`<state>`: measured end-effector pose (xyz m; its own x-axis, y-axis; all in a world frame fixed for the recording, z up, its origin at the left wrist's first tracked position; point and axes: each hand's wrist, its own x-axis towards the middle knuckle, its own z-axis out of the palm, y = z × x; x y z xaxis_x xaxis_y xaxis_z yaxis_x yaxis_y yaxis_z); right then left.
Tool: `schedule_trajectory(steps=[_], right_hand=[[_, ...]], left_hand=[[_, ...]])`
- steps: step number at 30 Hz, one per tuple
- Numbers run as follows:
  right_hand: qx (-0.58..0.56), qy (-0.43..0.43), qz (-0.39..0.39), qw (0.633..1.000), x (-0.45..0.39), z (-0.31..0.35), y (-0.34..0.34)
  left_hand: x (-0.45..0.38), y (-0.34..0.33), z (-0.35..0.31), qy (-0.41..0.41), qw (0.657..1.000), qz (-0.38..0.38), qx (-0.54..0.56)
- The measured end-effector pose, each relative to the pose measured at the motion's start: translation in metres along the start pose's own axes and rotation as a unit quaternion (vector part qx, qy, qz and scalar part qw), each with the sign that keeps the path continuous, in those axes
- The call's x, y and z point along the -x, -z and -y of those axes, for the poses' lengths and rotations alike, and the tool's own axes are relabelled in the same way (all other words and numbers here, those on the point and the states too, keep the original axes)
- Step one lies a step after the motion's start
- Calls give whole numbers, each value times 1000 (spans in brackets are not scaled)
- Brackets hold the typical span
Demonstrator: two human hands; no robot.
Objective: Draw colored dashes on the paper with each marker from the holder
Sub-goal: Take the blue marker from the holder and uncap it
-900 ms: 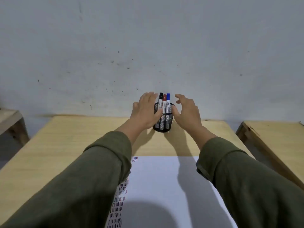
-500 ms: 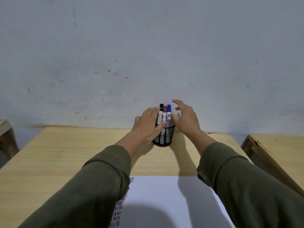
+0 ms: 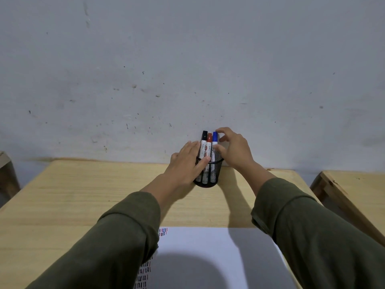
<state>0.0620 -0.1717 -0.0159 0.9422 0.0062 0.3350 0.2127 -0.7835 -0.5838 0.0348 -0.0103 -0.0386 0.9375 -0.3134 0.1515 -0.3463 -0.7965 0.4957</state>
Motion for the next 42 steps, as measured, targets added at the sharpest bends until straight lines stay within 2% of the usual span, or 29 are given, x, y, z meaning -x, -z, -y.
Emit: schedule_trajectory(steps=[6, 12, 16, 19, 21, 23, 27, 30, 34, 38, 42], right_hand=[[-58, -25, -9, 998, 8, 5, 0], [-188, -64, -76, 977, 11, 21, 25], [-253, -44, -126, 958, 9, 46, 56], [-294, -21, -135, 946, 19, 66, 74], [-306, -3, -116, 945, 33, 76, 80], [-319, 9, -80, 944, 52, 82, 82], [-333, 20, -10, 943, 98, 94, 75], [-349, 22, 7, 937, 128, 101, 73], [-360, 7, 57, 931, 161, 106, 78], [-369, 0, 70, 927, 181, 108, 89], [-455, -10, 67, 888, 189, 115, 96]], left_hand=[[1, 1, -2, 2, 1000, -3, 13], [-1, 8, -4, 15, 1000, 3, -4], [1, 28, -17, -7, 999, -48, 6], [6, 51, -34, -42, 988, -130, 72], [15, 68, -50, -54, 973, -175, 136], [28, 82, -66, -49, 961, -184, 201], [61, 96, -86, -46, 948, -132, 285], [87, 96, -89, -31, 942, -112, 315], [114, 95, -86, 30, 924, -174, 339], [132, 99, -79, 142, 895, -237, 350], [143, 101, -82, 178, 881, -242, 365]])
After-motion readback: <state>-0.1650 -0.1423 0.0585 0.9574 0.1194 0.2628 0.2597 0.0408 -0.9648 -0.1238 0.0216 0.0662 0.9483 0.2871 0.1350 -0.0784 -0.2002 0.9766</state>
